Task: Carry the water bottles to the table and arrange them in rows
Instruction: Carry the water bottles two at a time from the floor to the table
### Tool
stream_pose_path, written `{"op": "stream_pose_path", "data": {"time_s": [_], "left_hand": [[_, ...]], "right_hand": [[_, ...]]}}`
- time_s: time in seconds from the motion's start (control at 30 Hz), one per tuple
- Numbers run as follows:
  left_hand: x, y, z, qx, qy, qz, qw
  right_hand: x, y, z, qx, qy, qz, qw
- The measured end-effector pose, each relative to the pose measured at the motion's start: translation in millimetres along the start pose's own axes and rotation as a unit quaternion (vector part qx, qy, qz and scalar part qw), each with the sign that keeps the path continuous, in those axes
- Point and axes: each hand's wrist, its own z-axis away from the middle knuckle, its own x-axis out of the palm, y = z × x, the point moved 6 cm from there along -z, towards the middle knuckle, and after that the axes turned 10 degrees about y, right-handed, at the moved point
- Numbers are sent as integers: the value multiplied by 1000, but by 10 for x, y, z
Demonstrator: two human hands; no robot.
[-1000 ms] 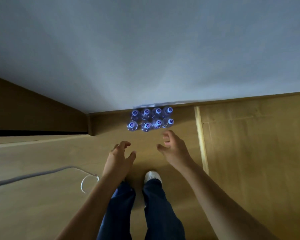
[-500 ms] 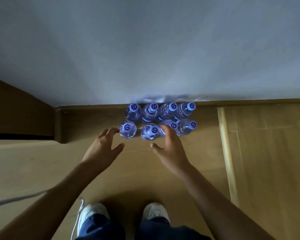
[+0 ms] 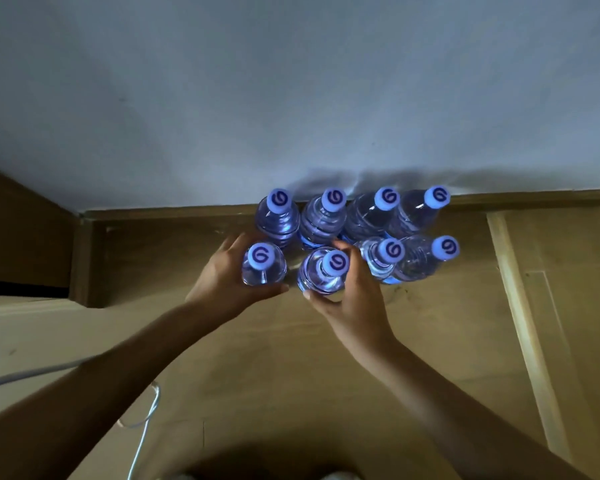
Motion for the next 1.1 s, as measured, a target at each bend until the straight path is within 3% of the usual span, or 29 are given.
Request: {"op": "stream_pose_path", "data": {"time_s": [0.2,0.4,0.57,0.77,0.87,1.1], "left_hand": [[90,98,69,25,2,10,1000],[119,99,217,25,-11,18,999],[14,-27,346,-47,29,78,995],[-322,59,280,-76,53,112,989],[-522,269,247,-93,30,130,987],[-1255,1286,364,-105,22,185,977]], "right_hand": [[76,-23,27,-50,3,26,998],[118,-12,20,-28,-1,-42,999],[131,18,112,8,-20,-64,998],[72,-151,210,11,-47,-126,991],[-56,-310,176,46,-74,-168,982],[-959,-1300,53,37,-104,-179,978]]}}
